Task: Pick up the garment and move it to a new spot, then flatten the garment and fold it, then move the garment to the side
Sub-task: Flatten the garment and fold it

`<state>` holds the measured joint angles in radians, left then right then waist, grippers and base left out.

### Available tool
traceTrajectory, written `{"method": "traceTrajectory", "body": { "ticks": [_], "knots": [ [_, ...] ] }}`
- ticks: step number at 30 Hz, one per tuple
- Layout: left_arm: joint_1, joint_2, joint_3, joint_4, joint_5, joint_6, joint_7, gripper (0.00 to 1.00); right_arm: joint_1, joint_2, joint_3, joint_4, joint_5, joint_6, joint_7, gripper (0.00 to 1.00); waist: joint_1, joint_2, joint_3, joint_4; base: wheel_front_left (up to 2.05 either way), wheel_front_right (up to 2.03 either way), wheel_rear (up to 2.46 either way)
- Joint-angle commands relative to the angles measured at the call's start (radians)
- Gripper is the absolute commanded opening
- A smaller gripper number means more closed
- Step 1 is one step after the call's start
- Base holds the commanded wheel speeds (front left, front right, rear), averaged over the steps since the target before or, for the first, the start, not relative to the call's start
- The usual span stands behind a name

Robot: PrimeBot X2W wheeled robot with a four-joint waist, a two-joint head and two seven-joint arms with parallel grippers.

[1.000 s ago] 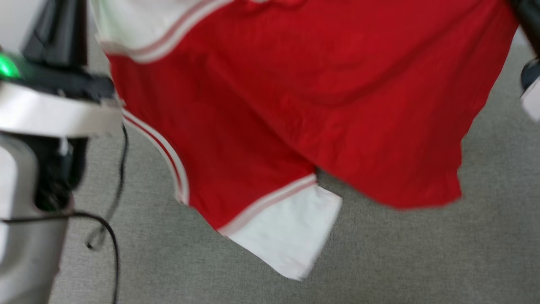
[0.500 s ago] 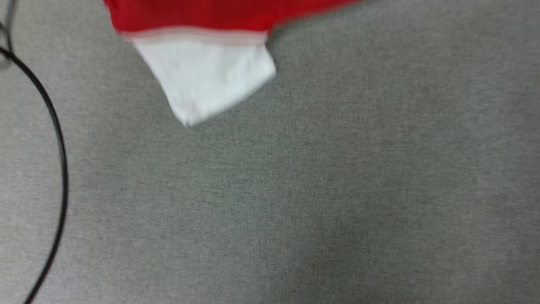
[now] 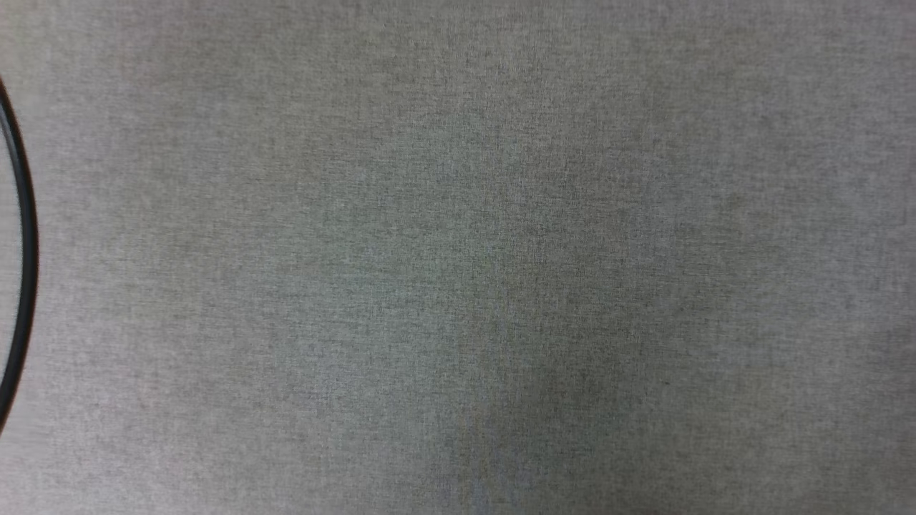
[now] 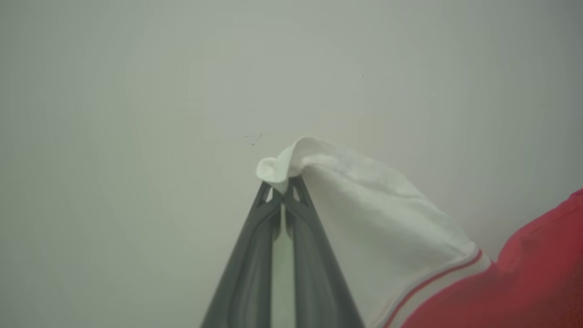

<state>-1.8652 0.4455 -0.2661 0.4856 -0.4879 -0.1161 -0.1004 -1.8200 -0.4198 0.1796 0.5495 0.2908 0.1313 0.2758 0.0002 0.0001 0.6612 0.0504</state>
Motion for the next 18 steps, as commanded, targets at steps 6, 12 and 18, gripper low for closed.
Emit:
{"method": "traceTrajectory", "body": {
  "ticks": [6,12,18],
  "knots": [
    [0.045,0.004,-0.029,0.072,-0.028,-0.01,-0.039,0.0,0.01,0.003,0.058,0.105,0.035,-0.001,-0.068,0.0,-0.0002,-0.0001,0.039,-0.003,0.0,0.0,0.0],
    [0.164,0.015,-0.048,0.097,-0.056,-0.011,-0.103,0.0,0.105,0.002,0.128,0.172,0.103,-0.001,-0.143,0.0,-0.0002,-0.0001,0.043,-0.012,0.0,0.0,0.0],
    [0.379,0.032,-0.046,0.057,-0.087,-0.012,-0.147,0.0,0.276,-0.008,0.208,0.166,0.182,-0.001,-0.208,0.0,-0.0002,-0.0001,-0.003,-0.017,0.0,0.0,0.0]
  ]
}}
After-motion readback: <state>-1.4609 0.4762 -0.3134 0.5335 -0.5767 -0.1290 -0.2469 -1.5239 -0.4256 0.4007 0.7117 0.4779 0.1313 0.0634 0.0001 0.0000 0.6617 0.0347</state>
